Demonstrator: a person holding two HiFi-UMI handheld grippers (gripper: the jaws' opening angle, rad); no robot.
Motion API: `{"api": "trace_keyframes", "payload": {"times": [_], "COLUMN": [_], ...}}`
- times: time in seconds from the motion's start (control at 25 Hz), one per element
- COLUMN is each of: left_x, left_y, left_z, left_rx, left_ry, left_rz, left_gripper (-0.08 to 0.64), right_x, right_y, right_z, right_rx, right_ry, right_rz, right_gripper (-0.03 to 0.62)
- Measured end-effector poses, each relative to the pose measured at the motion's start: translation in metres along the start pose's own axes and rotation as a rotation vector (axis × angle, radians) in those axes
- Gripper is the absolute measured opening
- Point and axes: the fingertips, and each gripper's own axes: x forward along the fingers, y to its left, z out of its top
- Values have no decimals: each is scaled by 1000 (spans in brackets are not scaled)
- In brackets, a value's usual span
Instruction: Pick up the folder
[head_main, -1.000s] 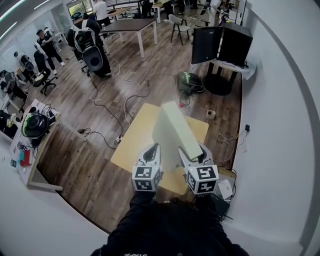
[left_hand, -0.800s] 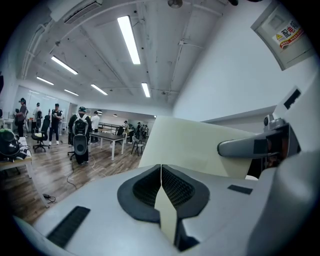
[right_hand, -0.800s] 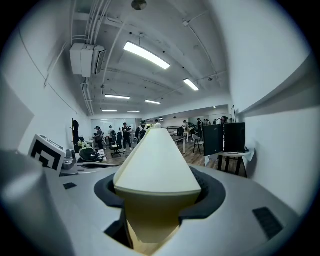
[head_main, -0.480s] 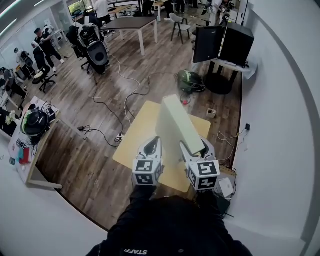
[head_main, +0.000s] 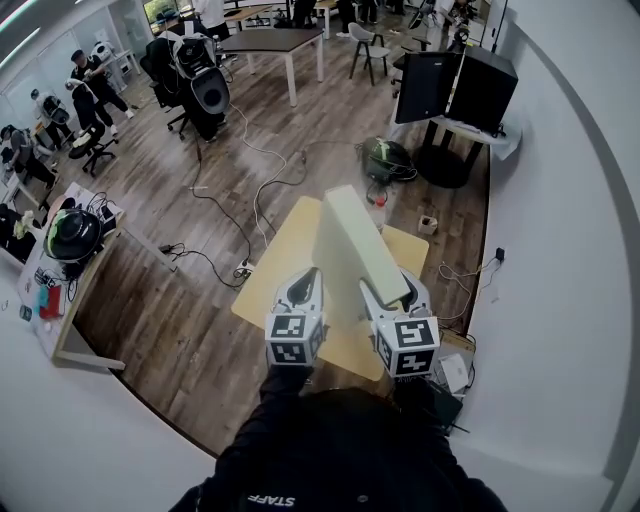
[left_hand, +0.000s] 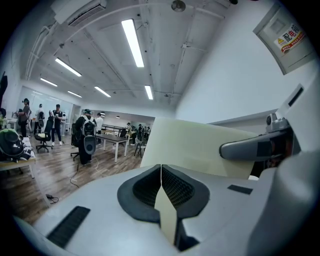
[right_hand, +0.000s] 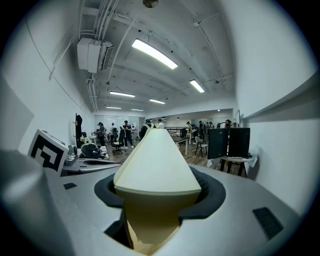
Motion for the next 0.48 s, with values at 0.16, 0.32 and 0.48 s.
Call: {"api": "trace_keyframes", "payload": {"times": [0.16,0.32,0.48], "left_x": [-3,-8,-11], "left_y": [3,9,15], "left_z": [-3,-6,-8], "left_rx": [-6,-16,-25], "left_ry": [4,4,9], "left_rz": [-6,-15,-19], "left_gripper": [35,35,35], "right_x": [0,0,0], "right_y": [6,15,23], "right_z": [-2,-3,-5], "right_rx": [-2,-4,-6], "right_ry": [4,9,13], "right_rz": [-4,-13,-18], "right_gripper": [290,291,291]}}
